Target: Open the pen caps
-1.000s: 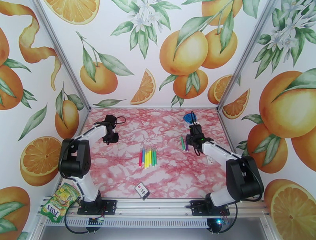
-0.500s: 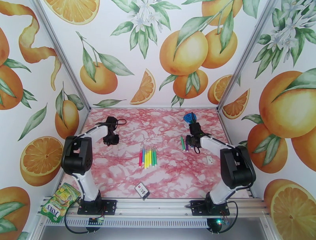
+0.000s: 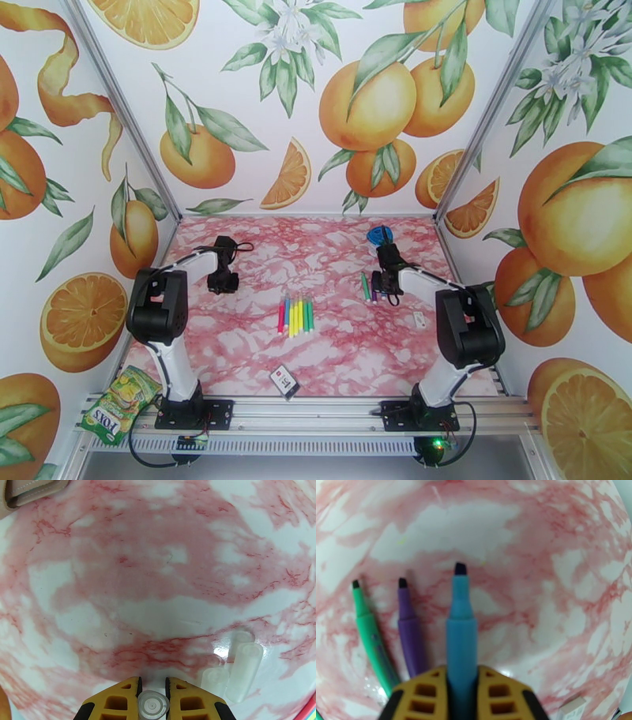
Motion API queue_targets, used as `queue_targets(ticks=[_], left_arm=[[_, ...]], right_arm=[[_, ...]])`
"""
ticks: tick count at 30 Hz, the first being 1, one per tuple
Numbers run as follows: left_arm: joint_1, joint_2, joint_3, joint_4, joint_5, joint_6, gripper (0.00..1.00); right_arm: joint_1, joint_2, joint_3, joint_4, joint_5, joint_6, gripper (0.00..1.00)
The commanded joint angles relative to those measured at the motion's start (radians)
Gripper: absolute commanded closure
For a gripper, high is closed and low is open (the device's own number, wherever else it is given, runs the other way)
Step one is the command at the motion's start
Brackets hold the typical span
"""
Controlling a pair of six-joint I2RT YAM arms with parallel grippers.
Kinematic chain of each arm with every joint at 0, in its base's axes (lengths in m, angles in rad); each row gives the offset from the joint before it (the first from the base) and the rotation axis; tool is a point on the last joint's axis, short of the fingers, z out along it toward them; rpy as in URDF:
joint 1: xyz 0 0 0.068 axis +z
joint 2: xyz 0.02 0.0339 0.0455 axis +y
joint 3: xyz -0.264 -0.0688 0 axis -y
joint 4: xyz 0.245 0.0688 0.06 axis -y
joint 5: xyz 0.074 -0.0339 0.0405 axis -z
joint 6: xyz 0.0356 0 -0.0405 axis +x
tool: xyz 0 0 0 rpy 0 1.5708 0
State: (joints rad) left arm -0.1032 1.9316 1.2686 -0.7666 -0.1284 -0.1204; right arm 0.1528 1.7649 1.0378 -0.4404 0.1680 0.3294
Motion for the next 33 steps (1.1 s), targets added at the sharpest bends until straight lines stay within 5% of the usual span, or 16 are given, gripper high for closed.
queue_targets(ticks=[1, 33], left_arm=[[0.008, 0.016, 0.018, -0.017, 0.015, 0.014, 0.94], [0.007, -0.015, 0.014, -0.015, 0.105, 0.002, 0.78]], right_arm=[[-0.006, 0.018, 0.024, -0.022, -0.016, 0.019, 0.81], [-0.008, 0.003, 0.019, -0.005, -0.033, 0.013, 0.65]])
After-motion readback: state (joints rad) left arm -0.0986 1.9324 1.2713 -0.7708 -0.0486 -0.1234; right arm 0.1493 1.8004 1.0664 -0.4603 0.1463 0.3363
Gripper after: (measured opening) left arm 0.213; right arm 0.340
